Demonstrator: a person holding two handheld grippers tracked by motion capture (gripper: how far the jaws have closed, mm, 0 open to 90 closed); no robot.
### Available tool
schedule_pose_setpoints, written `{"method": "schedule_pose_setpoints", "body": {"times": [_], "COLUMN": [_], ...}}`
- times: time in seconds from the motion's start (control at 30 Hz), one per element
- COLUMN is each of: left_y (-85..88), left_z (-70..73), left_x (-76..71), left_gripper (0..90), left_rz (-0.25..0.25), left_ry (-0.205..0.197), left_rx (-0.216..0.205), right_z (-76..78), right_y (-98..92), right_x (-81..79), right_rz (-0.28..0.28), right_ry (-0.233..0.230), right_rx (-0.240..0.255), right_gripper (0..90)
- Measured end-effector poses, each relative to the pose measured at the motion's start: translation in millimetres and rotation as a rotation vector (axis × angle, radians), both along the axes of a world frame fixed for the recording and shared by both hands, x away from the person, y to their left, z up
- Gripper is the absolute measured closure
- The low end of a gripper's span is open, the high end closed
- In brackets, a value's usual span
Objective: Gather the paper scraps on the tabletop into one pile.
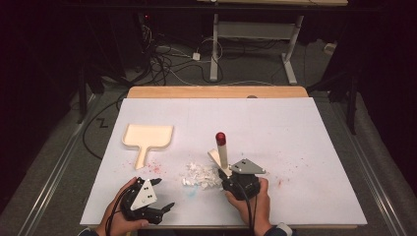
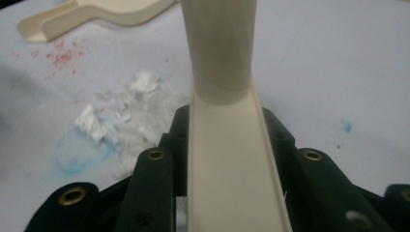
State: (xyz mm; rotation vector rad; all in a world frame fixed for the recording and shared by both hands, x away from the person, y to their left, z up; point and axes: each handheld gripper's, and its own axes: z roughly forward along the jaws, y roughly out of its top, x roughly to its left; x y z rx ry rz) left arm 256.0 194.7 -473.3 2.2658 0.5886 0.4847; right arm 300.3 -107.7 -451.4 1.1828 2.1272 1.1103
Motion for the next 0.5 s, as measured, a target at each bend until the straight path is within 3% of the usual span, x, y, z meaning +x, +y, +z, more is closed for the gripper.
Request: {"method": "schedule_pose_setpoints", "body": {"times": [0.1, 0.17, 0.33, 0.5], "left_y": [-0.4, -0.3, -1.0, 0.4], "left_z": [-0.3, -0.6, -1.5, -2.0], "left_x": [0.8, 1.3, 1.8, 1.2], "left_gripper": [16.0, 16.0, 16.0, 16.0], "left_rz": [0.001, 0.002, 0.006, 0.010], "left_ry": [0.001, 0.003, 0.008, 0.007], "left_rx": [0.001, 0.003, 0.004, 0.006], "right_z": [-1.6, -0.5, 1.9, 5.7], "right_y": [4.6, 6.5, 7.8, -3.0], "right_x": [1.5, 4.8, 8.7, 15.7], "right_rz": [-0.015, -0.027, -0.022, -0.024], "right_ry": [-0.018, -0.057, -0.074, -0.108], "right_rx": [0.019, 0.034, 0.049, 0.055], "right_gripper": [66.9, 67.5, 67.9, 67.9]}}
